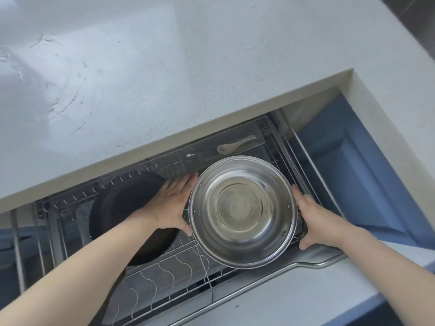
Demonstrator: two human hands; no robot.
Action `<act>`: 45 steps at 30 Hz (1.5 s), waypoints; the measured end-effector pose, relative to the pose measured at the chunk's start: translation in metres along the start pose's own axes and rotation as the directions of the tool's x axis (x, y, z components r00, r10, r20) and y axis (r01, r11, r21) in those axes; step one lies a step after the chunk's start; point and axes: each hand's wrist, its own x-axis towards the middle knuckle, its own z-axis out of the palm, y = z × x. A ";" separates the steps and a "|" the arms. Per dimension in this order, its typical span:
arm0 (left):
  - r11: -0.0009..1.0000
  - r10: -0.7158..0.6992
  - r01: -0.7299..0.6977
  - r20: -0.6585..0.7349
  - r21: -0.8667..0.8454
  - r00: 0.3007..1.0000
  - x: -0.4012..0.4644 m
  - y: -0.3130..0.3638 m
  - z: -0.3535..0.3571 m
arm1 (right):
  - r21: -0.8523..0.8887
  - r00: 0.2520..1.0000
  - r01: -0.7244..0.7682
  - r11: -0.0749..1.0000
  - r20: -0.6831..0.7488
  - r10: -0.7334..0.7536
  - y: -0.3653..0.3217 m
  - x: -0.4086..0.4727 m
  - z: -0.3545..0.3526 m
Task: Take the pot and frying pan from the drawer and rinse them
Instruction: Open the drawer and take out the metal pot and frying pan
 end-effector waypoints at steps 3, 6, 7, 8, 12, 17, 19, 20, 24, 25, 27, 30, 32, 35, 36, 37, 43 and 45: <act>1.000 0.016 -0.016 0.001 -0.021 1.000 0.002 0.004 -0.002 | 0.007 1.000 0.013 1.000 -0.027 -0.013 -0.002 0.001 0.006; 1.000 -0.002 0.002 0.005 -0.010 1.000 -0.003 0.008 -0.002 | 0.000 0.997 0.026 1.000 -0.070 -0.026 -0.007 0.003 0.009; 1.000 -0.008 0.008 0.006 0.011 1.000 -0.005 0.009 -0.002 | -0.012 0.996 0.028 1.000 -0.084 -0.029 -0.008 0.004 0.008; 0.999 -0.014 0.014 0.007 0.038 1.000 -0.007 0.010 -0.002 | -0.021 0.995 0.032 0.999 -0.093 -0.034 -0.010 0.004 0.007; 0.994 -0.007 0.011 -0.035 0.105 0.999 -0.016 0.010 -0.001 | -0.039 0.991 0.081 0.996 -0.100 -0.085 -0.015 0.002 -0.004; 0.997 -0.020 0.025 -0.069 0.066 0.997 -0.030 0.015 -0.015 | -0.062 0.984 0.149 0.987 -0.091 -0.154 -0.018 -0.011 -0.041; 0.997 -0.025 0.031 -0.089 0.066 0.996 -0.040 0.022 -0.028 | -0.056 0.980 0.176 0.983 -0.079 -0.181 -0.020 -0.022 -0.063; 0.997 -0.028 0.035 -0.100 0.062 0.995 -0.047 0.027 -0.036 | -0.054 0.979 0.188 0.981 -0.067 -0.192 -0.021 -0.030 -0.074; 0.997 0.007 0.009 -0.219 0.072 0.976 -0.080 0.054 -0.068 | -0.083 0.972 0.224 0.971 -0.059 -0.229 -0.025 -0.067 -0.116; 0.996 0.022 0.001 -0.254 0.092 0.967 -0.089 0.062 -0.076 | -0.094 0.970 0.228 0.969 -0.062 -0.234 -0.027 -0.078 -0.126; 0.992 0.037 0.000 -0.299 0.124 0.954 -0.108 0.080 -0.090 | -0.137 0.965 0.246 0.960 -0.060 -0.256 -0.031 -0.098 -0.144; 0.995 0.021 0.013 -0.342 0.097 0.939 -0.134 0.107 -0.102 | -0.154 0.958 0.268 0.951 -0.064 -0.280 -0.031 -0.127 -0.166; 0.997 0.003 0.023 -0.349 0.070 0.937 -0.147 0.125 -0.111 | -0.129 0.956 0.271 0.954 -0.083 -0.283 -0.028 -0.148 -0.179; 0.994 0.024 0.025 -0.424 0.110 0.905 -0.154 0.138 -0.138 | -0.132 0.944 0.284 0.950 -0.134 -0.301 -0.029 -0.170 -0.204; 0.993 0.028 0.027 -0.446 0.115 0.895 -0.153 0.137 -0.152 | -0.142 0.939 0.283 0.949 -0.159 -0.304 -0.032 -0.172 -0.216; 0.993 0.036 0.022 -0.465 0.119 0.885 -0.150 0.134 -0.167 | -0.148 0.935 0.279 0.949 -0.182 -0.304 -0.036 -0.173 -0.229; 0.985 0.001 0.071 -0.427 0.154 0.904 -0.111 0.081 -0.260 | -0.215 0.938 0.234 0.948 -0.206 -0.278 -0.087 -0.125 -0.309; 0.982 -0.021 0.091 -0.388 0.162 0.921 -0.096 0.059 -0.283 | -0.217 0.939 0.240 0.946 -0.196 -0.283 -0.104 -0.098 -0.328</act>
